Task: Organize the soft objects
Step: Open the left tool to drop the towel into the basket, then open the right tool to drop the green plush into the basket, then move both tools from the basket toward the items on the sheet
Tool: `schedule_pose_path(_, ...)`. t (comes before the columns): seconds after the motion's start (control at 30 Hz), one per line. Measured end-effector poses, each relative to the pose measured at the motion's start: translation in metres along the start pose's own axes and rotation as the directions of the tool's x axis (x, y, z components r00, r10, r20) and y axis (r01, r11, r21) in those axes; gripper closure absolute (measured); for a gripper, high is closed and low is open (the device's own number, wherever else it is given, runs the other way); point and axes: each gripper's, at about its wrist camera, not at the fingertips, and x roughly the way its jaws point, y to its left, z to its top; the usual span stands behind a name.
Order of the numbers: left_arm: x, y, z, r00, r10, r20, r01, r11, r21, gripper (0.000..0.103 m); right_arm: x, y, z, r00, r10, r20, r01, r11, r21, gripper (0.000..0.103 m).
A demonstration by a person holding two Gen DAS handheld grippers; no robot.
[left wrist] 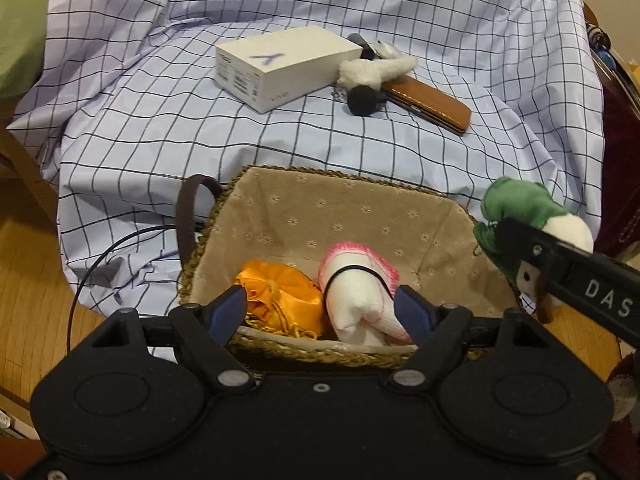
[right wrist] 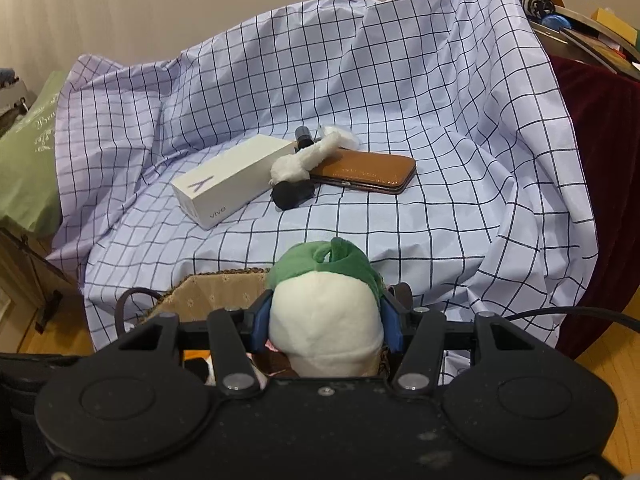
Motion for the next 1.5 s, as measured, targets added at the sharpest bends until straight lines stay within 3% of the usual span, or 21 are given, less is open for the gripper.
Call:
schedule_pose_path(0.33,-0.0001,0.0002,-0.0003,1.0,0.024,0.004,-0.024,1.0,0.014,0.027,0.0092,0.0039,-0.003,0.999,-0.014,-0.049,0.013,0.999,-0.03,0.047)
schedule_pose_path(1.5,-0.0018,-0.0003,-0.0011,0.999,0.03,0.013,-0.03,0.999,0.021,0.027,0.009,0.0056,-0.0044,0.999,-0.006,-0.046,0.004,0.999,-0.04,0.044)
